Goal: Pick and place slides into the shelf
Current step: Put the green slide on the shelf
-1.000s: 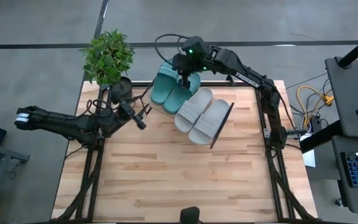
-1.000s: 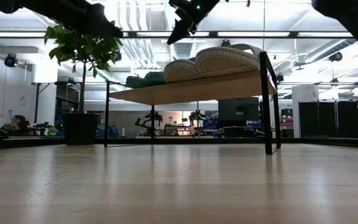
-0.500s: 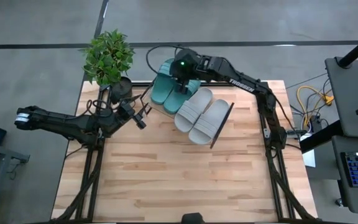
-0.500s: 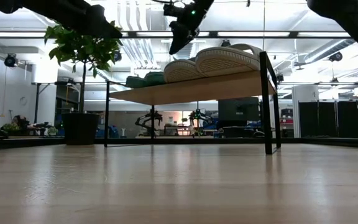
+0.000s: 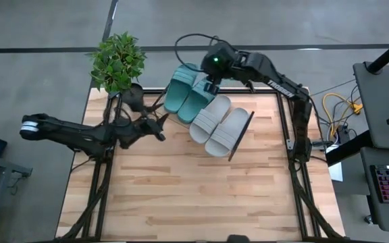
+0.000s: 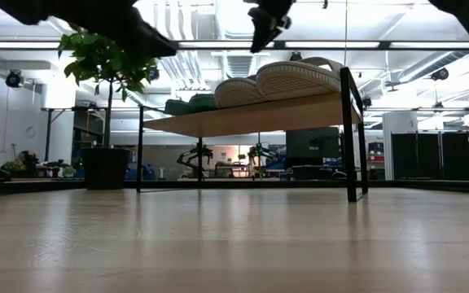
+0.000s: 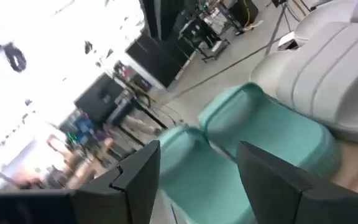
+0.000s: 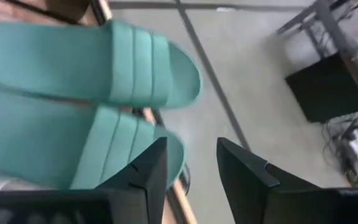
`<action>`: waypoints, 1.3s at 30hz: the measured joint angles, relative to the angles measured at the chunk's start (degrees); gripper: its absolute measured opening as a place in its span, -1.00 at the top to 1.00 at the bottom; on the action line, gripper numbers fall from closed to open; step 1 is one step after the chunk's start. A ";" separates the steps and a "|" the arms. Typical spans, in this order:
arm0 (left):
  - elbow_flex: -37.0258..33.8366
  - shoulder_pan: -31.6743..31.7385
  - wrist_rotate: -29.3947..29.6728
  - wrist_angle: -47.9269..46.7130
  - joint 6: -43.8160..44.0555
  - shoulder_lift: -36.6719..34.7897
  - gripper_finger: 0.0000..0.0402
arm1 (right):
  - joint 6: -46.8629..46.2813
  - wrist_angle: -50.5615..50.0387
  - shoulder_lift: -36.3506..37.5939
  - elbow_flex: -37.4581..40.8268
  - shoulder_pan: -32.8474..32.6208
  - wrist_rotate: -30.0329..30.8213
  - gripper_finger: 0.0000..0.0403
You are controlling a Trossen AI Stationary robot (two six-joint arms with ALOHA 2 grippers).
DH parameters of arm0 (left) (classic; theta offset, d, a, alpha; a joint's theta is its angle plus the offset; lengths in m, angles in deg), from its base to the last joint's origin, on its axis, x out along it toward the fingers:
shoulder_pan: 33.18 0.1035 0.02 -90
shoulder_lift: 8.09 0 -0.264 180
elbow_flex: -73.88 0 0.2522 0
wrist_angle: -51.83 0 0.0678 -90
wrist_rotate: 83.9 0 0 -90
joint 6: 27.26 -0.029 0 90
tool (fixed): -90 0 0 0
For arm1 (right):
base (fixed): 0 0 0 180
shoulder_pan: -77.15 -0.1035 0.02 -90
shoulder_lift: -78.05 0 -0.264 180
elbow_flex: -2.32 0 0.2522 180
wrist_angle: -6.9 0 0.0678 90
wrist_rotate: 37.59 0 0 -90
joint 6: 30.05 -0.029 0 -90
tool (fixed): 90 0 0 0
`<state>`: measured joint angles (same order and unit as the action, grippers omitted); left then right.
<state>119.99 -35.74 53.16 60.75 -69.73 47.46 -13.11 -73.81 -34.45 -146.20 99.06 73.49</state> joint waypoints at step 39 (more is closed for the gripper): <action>29.15 20.04 -6.35 -16.50 -24.96 30.16 0.02 | 1.06 -12.89 19.11 0.09 0.26 -0.52 0.45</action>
<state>149.14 -15.69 46.81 44.25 -94.69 77.62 -12.05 -86.70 -15.34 -146.12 99.32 72.97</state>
